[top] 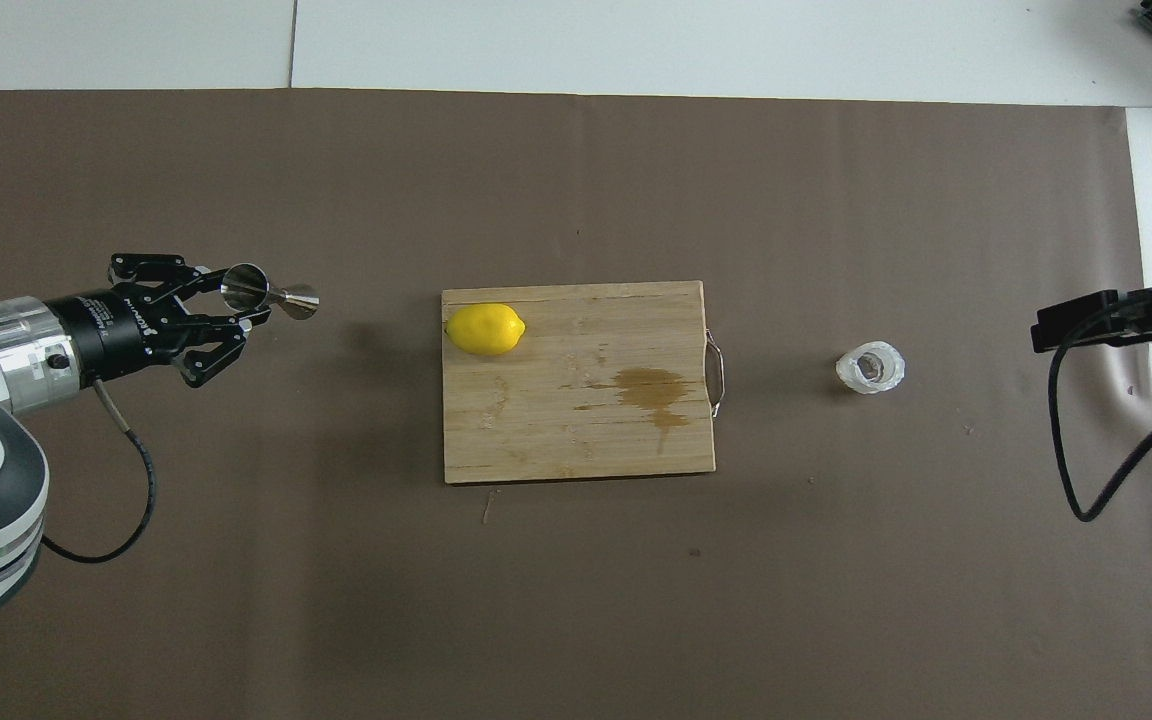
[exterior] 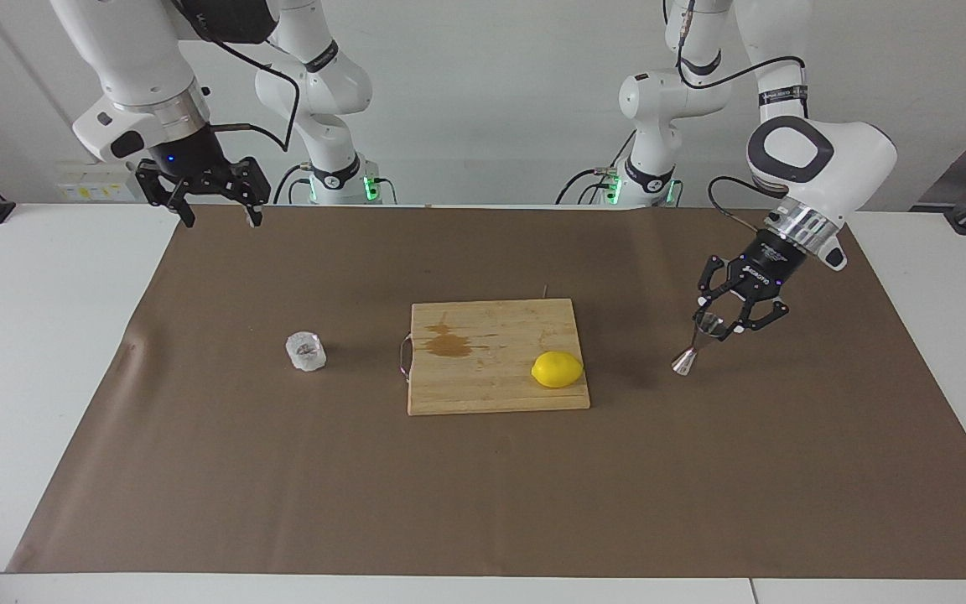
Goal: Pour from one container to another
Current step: 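Carry the metal jigger with the left gripper onto the cutting board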
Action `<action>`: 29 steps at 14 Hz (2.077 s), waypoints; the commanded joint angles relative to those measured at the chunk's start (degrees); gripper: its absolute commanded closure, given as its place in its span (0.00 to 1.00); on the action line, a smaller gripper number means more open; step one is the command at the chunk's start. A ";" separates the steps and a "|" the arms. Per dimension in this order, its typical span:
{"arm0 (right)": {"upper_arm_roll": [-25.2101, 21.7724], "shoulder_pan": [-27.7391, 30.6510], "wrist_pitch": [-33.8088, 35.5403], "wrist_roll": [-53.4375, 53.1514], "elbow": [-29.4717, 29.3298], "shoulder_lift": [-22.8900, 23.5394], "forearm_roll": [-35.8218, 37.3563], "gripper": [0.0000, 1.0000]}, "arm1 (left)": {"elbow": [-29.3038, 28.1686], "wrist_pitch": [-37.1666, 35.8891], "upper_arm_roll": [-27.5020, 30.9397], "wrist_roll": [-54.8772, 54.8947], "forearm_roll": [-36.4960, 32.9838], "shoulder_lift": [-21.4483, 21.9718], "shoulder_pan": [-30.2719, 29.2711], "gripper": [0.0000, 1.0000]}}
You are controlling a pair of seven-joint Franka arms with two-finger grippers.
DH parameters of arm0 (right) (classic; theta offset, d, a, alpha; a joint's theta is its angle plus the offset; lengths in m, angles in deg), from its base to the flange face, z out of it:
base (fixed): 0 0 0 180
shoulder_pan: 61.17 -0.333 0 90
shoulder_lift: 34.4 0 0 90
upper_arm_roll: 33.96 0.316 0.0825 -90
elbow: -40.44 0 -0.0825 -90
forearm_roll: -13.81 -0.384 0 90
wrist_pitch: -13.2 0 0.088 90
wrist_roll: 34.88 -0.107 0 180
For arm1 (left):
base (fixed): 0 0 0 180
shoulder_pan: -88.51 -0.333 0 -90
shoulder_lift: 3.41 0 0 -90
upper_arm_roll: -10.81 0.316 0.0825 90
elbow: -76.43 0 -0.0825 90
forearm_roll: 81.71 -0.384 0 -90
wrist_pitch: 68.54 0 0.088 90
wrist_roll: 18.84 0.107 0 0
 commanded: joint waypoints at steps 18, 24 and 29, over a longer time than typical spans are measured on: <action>0.28 0.58 0.88 1.89 1.07 -1.58 -0.23 0.00 | 9.19 29.97 0.25 -17.95 -3.45 -16.84 40.91 1.00; 0.19 1.81 -4.81 23.99 9.67 -5.27 -0.41 0.00 | 7.78 31.73 0.25 -17.34 -3.63 -18.16 42.75 1.00; 0.10 3.66 -14.12 52.01 15.57 -5.54 -4.10 0.00 | 6.03 31.73 0.34 -17.16 -3.89 -18.07 42.93 1.00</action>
